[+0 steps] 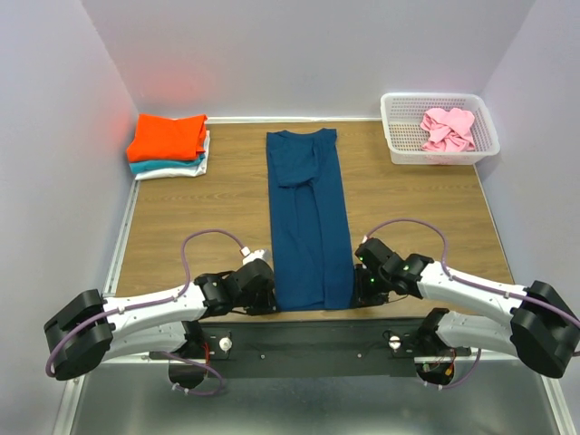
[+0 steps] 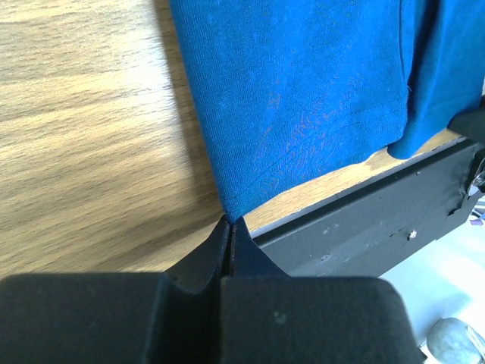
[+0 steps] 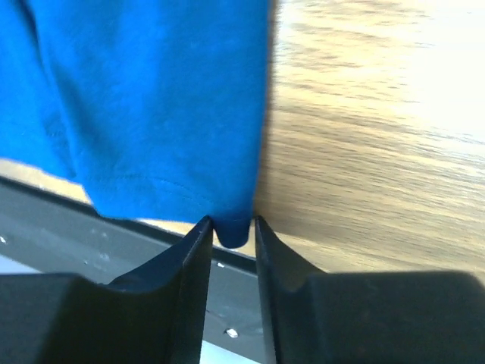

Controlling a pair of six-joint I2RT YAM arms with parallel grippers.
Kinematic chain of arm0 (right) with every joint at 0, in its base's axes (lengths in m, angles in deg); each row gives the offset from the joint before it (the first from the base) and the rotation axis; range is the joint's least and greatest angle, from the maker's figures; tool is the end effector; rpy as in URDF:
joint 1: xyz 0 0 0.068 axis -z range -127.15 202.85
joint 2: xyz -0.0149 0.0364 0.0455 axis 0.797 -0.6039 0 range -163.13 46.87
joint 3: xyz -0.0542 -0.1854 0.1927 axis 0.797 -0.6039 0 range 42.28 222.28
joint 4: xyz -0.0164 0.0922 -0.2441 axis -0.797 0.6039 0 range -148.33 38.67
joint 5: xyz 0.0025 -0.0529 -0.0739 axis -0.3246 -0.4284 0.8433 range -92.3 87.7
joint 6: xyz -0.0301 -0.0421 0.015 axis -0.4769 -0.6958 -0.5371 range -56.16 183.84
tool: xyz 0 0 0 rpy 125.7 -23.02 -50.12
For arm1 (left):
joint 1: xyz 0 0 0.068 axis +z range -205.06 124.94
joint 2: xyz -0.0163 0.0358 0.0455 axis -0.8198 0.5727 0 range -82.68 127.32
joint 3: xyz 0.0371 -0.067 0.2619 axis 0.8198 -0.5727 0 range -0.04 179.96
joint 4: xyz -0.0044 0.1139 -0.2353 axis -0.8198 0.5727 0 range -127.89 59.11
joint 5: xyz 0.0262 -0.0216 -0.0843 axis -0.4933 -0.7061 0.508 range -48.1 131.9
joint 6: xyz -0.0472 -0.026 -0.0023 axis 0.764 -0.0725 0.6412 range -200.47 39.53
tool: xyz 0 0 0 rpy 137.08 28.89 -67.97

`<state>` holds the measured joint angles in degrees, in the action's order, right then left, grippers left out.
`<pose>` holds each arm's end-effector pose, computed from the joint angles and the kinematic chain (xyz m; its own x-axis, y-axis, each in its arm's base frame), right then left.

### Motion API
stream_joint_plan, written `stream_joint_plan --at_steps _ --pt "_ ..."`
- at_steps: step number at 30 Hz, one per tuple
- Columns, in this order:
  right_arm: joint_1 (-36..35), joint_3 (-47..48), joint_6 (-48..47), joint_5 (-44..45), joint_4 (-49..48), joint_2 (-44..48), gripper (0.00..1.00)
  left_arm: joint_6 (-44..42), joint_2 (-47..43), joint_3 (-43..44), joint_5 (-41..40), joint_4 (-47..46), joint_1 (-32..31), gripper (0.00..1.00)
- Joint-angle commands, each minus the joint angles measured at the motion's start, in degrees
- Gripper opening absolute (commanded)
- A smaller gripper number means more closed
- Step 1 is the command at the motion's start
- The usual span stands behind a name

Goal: Fold and stack the t-shirts
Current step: Fold the tshirt

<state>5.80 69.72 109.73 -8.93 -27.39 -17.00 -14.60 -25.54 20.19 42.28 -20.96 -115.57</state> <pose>0.1187 0.1334 0.1524 -0.9815 -0.0077 -0.1912 -0.0756 0.9335 0.3504 0.0852 -0.1510 0.1476 -0.9586 -0.1588 -0.2364 -0.0060 0.8412 -0.5407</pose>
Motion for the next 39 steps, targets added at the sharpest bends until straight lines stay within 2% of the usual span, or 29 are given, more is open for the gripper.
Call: stream_joint_plan --at_steps 1,3,4,9,17,22,28,33,39 --pt "0.11 -1.16 1.57 6.19 1.67 -0.55 0.34 0.32 -1.25 -0.72 -1.7 1.0 -0.31 0.0" --pt "0.11 -1.08 1.22 5.58 1.67 -2.04 0.22 0.31 -1.42 -0.72 -1.7 1.0 -0.4 0.0" --pt "0.11 -0.9 0.7 5.23 1.67 -3.0 0.12 0.32 -1.51 -0.72 -1.61 1.35 -0.4 0.0" --pt "-0.15 -1.6 -0.01 -0.3 1.67 -0.29 0.01 0.93 -2.12 -0.63 -0.65 2.41 -0.4 0.0" --pt "-0.15 -2.93 0.96 -4.09 2.64 6.04 0.01 2.51 -4.41 -0.11 -1.43 4.87 -0.92 0.0" --pt "-0.15 3.31 -0.28 4.07 2.72 5.96 0.01 0.85 -4.5 4.99 -8.27 3.38 -0.84 0.0" --pt "-0.15 10.7 0.61 15.24 0.19 0.95 0.01 -3.28 0.24 12.02 -17.69 1.27 0.3 0.0" --pt "0.11 16.13 -0.53 22.17 -2.19 -2.65 0.01 -10.39 6.92 16.67 -16.04 -4.44 7.06 0.0" --pt "1.69 22.56 -1.86 25.96 -5.53 -8.27 0.01 -16.82 14.04 23.26 -15.41 -6.03 12.34 0.0"
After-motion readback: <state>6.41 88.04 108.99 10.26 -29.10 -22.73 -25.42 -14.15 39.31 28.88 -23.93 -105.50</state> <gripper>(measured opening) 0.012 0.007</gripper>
